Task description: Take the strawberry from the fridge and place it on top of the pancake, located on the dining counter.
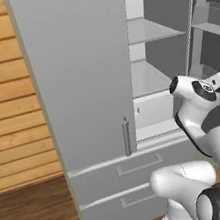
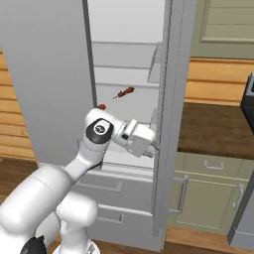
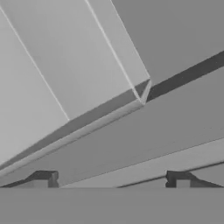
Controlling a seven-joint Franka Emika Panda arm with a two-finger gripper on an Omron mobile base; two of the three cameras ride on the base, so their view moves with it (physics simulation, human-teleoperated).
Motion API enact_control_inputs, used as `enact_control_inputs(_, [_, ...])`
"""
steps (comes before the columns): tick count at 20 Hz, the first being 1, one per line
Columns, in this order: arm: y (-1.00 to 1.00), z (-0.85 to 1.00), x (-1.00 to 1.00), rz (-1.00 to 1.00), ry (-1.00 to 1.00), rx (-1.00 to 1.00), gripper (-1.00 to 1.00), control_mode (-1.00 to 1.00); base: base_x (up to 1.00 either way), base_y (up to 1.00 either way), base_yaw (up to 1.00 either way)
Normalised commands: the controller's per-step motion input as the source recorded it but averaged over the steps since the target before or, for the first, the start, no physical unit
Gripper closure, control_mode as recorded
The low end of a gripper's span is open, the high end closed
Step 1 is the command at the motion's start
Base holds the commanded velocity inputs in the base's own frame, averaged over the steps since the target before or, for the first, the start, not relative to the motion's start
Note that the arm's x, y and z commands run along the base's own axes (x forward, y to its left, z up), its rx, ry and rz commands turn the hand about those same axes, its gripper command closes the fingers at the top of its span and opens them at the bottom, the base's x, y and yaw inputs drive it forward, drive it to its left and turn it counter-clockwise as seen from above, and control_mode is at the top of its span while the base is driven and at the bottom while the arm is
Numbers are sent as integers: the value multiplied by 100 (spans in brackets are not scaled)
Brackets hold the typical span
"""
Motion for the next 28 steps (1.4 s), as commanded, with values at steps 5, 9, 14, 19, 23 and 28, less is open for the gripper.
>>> enact_control_inputs(5, [-24, 7, -1, 3, -5, 24, -100, -100, 0, 0, 0])
enact_control_inputs(9, [41, 23, 0, 1, 0, 24, -100, -100, 0, 0, 0])
enact_control_inputs(14, [100, -2, 1, 8, 1, 21, -100, -100, 0, 0, 0])
enact_control_inputs(19, [100, -29, 44, 18, 13, 40, -100, -100, 0, 0, 0])
enact_control_inputs(23, [100, -41, 62, 18, 6, 51, -100, -100, 0, 0, 0])
enact_control_inputs(28, [100, -25, 85, 11, -1, 53, -100, -100, 0, 0, 0])
